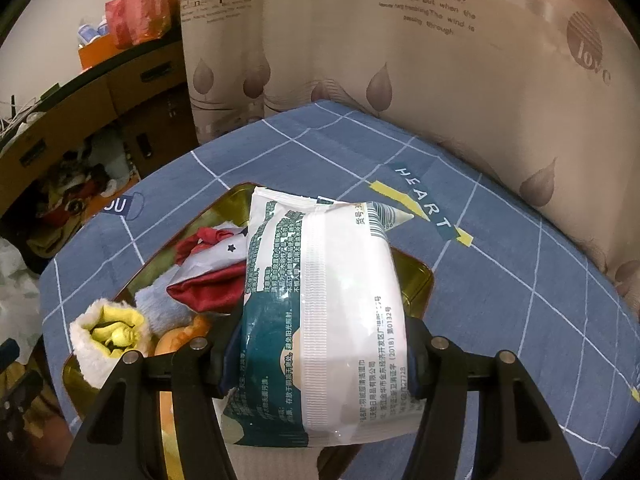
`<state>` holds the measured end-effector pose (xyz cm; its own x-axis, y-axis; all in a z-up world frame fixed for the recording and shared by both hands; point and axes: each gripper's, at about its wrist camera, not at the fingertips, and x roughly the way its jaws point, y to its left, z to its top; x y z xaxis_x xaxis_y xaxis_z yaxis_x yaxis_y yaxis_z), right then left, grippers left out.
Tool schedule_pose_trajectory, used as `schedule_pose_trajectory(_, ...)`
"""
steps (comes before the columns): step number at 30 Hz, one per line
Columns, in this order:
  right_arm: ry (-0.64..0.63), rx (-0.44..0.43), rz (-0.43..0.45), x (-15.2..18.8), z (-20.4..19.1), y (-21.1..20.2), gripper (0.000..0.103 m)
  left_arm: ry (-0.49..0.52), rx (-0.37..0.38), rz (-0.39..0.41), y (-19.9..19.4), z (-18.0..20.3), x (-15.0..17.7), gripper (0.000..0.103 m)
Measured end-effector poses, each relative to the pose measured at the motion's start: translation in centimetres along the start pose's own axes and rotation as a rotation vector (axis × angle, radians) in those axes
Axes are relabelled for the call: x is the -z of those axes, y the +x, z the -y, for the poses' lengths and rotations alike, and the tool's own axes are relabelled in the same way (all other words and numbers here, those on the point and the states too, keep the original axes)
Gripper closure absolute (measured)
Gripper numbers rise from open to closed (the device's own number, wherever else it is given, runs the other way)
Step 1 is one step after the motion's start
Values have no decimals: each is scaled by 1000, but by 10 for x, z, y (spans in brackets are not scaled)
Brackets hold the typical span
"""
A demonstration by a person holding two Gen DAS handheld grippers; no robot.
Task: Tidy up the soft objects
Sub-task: 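Carry the wrapped packet over the tin and lower it onto the items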
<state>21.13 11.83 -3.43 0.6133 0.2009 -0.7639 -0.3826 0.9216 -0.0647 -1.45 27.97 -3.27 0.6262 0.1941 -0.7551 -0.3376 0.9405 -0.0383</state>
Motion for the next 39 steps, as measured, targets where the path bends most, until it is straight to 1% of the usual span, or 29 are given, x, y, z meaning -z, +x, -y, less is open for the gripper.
schedule_pose_trajectory(4,-1,-1,0,0,0,0,44,-2,-9,14,0,1,0,51)
schedule_pose_trajectory(9,5,-24,1,1,-2,-3,44,-7,-5,8,1,3,1,51)
schedule_pose_trajectory(14,-5,-22,1,3,-10,-6,44,-4,-5,11,0,0,1,51)
schedule_pose_trajectory(20,-14,-11,0,5,-13,-8,42,-3,-6,15,-1,1,1,51)
schedule_pose_trajectory(24,-8,-12,4,5,-14,-10,38,-2,-6,16,-1,1,1,51)
schedule_pose_trajectory(29,7,-24,-1,10,-14,-12,37,4,-8,19,-2,0,-1,51)
schedule_pose_trajectory(30,10,-26,-3,11,-14,-13,35,6,-9,20,-2,0,-1,51)
schedule_pose_trajectory(31,13,-29,-4,11,-14,-13,28,8,-10,22,-3,0,-1,51)
schedule_pose_trajectory(33,20,-42,1,12,-13,-15,20,11,-11,25,-3,0,-1,51)
schedule_pose_trajectory(39,10,-47,12,15,-17,-21,18,18,-13,31,-4,1,-1,51)
